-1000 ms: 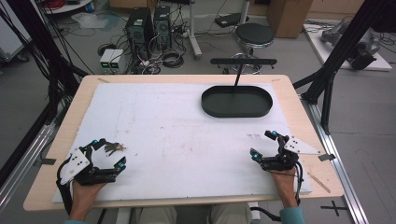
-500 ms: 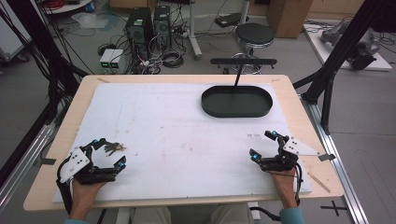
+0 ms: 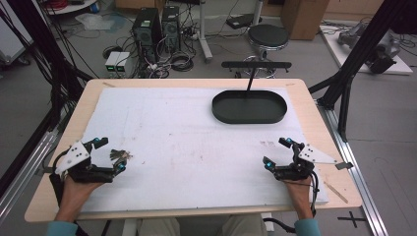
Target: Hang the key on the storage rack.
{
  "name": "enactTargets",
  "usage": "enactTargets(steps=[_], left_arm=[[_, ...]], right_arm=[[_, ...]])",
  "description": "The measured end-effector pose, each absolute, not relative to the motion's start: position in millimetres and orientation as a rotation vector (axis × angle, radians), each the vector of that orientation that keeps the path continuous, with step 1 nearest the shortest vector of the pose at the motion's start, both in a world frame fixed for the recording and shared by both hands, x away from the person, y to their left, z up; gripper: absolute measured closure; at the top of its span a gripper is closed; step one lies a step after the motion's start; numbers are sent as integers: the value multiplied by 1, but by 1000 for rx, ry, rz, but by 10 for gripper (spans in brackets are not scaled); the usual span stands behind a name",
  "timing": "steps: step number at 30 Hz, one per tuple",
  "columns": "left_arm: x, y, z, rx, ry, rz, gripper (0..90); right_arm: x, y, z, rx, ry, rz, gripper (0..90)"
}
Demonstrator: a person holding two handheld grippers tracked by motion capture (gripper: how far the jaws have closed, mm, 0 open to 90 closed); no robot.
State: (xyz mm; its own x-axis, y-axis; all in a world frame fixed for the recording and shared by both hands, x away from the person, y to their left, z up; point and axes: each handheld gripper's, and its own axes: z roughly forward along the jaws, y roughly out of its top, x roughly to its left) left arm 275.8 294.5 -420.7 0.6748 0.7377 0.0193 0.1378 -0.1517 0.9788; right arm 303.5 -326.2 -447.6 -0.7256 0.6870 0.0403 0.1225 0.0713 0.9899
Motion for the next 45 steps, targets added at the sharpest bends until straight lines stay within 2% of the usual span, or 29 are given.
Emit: enactTargets(steps=[4, 10, 21, 34, 36, 38, 45], left_arm=[[289, 297, -397, 1807, 669, 545, 17], [306, 296, -376, 1988, 616, 514, 17], [340, 291, -360, 2258, 582, 448, 17], [359, 275, -363, 2444, 526, 406, 28], [361, 274, -364, 2452, 521, 394, 39], [365, 271, -367, 2479, 505, 352, 109], [371, 269, -375, 2520, 524, 330, 110]], right_arm=[[303, -326, -448, 796, 1914, 1693, 6], [303, -326, -448, 796, 1912, 1692, 6], [303, -326, -448, 795, 1912, 1691, 6], [303, -325, -448, 783, 1911, 1683, 7], [303, -325, -448, 787, 1916, 1684, 6], [302, -325, -448, 788, 1918, 1684, 6], [303, -325, -448, 783, 1912, 1687, 6]])
